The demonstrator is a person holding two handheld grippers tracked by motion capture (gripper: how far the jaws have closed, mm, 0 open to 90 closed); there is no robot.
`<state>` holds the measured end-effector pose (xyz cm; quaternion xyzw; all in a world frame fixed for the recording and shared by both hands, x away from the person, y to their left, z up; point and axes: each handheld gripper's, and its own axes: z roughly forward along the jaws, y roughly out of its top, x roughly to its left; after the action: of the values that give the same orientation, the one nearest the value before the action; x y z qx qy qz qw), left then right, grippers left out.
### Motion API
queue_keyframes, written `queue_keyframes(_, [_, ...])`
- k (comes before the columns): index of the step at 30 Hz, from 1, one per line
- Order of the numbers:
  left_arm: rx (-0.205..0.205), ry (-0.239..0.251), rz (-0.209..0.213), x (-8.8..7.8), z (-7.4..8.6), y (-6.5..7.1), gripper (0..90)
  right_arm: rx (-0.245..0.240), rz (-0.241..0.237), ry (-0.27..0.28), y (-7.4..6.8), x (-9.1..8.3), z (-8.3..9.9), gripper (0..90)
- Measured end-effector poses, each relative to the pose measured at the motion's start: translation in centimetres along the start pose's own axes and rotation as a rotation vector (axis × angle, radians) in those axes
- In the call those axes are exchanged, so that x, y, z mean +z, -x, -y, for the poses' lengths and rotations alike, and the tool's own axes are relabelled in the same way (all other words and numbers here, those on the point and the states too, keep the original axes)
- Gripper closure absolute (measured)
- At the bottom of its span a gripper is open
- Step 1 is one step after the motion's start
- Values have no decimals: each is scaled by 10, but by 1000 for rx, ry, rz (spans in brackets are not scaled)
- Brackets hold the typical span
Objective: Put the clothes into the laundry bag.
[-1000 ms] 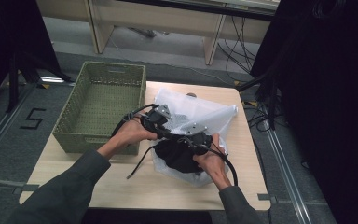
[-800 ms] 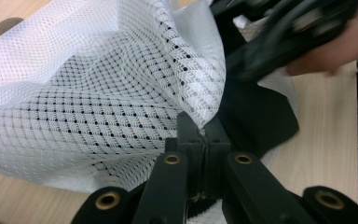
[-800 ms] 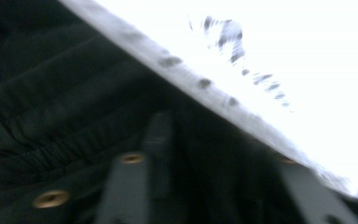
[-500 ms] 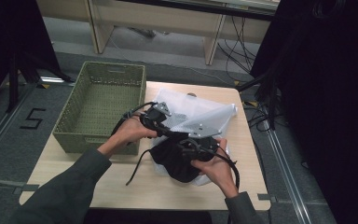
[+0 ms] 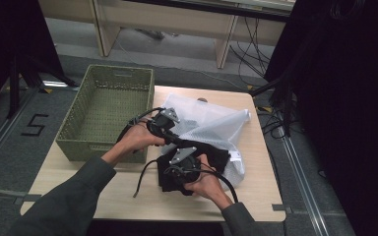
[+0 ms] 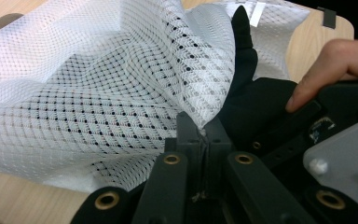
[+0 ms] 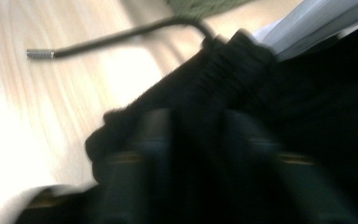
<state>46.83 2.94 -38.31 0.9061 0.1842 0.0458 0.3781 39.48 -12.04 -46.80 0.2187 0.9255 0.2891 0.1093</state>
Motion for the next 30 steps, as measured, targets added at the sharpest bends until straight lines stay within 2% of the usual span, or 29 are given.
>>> queue_keyframes(1, [-1, 6, 2, -1, 1, 2, 884, -12, 19, 5, 1, -4, -1, 838])
queue_keyframes(2, [-27, 21, 6, 0, 1, 4, 884, -6, 31, 10, 2, -9, -3, 847])
queue_keyframes(3, [16, -12, 5, -2, 2, 2, 885, 18, 58, 27, 3, -15, -5, 852])
queue_keyframes(5, [7, -3, 5, -3, 2, 3, 885, 28, 167, 84, 14, -28, -5, 859])
queue_keyframes(8, [5, 6, 10, -4, 2, 5, 886, 64, 349, 98, 46, -47, 0, 864])
queue_keyframes(9, [12, -2, 13, -4, 2, 5, 886, 85, 409, 99, 58, -49, 4, 864])
queue_keyframes(11, [15, -6, 15, -3, 2, 5, 885, 130, 463, 82, 78, -47, 15, 863])
queue_keyframes(13, [13, -7, 19, -2, 1, 5, 886, 121, 507, 26, 84, -35, 22, 863])
queue_keyframes(14, [13, -7, 19, -2, 1, 5, 885, 115, 512, -5, 84, -30, 24, 861])
queue_keyframes(15, [7, -8, 17, 0, 1, 3, 885, 111, 504, -27, 83, -26, 24, 857])
queue_keyframes(16, [-4, -3, 13, 0, 2, 3, 885, 99, 501, -24, 81, -24, 23, 851])
queue_keyframes(17, [3, -4, 14, -1, 2, 1, 885, 88, 509, -15, 79, -24, 22, 830])
queue_keyframes(19, [-6, 2, 12, -1, 2, 0, 884, 129, 459, -5, 75, -30, 18, 677])
queue_keyframes(21, [-17, 7, 7, -1, 2, 0, 884, 134, 430, 32, 70, -39, 14, 525])
queue_keyframes(22, [-17, 7, 7, -1, 2, 0, 884, 134, 430, 32, 70, -39, 14, 525])
queue_keyframes(23, [-16, 7, 7, -2, 2, -1, 883, 139, 354, 74, 57, -51, 11, 463])
queue_keyframes(24, [-19, 8, 7, -2, 2, -1, 883, 130, 339, 117, 50, -57, 9, 443])
queue_keyframes(25, [-15, 4, 7, -2, 2, -2, 882, 106, 305, 142, 44, -64, 8, 429])
queue_keyframes(26, [-15, 2, 5, -2, 2, -3, 882, 117, 264, 158, 36, -69, 6, 417])
queue_keyframes(28, [-24, 4, 2, -1, 2, -3, 882, 78, 174, 176, 21, -75, 3, 409])
queue_keyframes(30, [-20, 4, 5, -1, 2, -3, 880, 54, 80, 182, 5, -74, 4, 384])
